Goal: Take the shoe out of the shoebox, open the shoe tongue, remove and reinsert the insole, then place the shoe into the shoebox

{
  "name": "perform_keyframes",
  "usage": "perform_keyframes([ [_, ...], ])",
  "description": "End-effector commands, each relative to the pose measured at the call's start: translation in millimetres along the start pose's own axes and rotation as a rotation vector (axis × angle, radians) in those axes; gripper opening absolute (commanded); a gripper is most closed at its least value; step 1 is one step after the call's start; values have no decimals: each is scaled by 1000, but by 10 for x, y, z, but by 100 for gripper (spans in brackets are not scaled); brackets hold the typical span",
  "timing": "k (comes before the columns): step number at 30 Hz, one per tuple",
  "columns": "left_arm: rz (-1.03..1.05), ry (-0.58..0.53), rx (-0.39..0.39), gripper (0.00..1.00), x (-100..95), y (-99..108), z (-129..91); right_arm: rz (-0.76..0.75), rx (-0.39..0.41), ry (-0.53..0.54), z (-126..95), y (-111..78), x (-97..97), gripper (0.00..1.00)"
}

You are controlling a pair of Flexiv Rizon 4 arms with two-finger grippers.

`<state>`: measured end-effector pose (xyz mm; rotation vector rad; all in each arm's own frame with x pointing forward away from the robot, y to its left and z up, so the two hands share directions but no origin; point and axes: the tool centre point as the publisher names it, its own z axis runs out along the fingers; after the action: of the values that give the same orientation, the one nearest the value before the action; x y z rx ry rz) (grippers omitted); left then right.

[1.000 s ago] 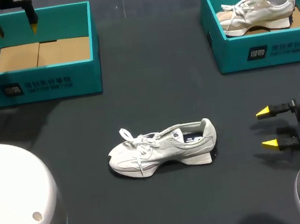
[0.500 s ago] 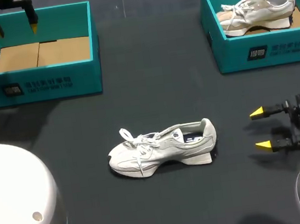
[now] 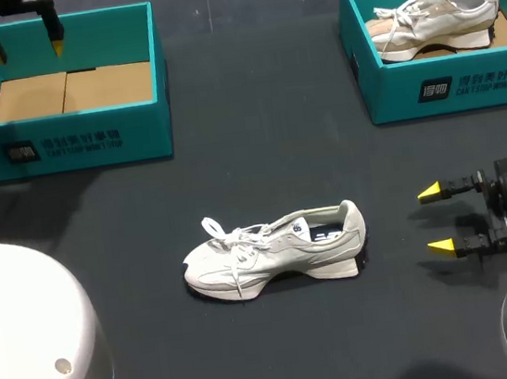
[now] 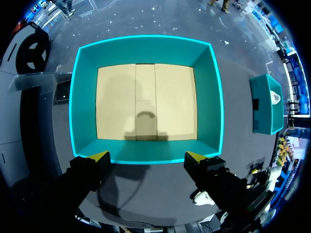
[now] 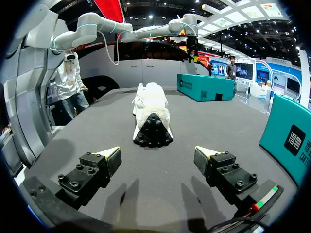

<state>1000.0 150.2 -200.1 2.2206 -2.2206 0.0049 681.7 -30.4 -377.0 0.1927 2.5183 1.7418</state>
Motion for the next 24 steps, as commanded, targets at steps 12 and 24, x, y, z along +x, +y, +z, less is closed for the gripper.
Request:
perform_keyframes([
  [12,0,-1,-1,100,1,0,0,41,8,-19,516,54,80,100],
  [24,0,-1,-1,100,1,0,0,65,-4,-2,784,69,60,100],
])
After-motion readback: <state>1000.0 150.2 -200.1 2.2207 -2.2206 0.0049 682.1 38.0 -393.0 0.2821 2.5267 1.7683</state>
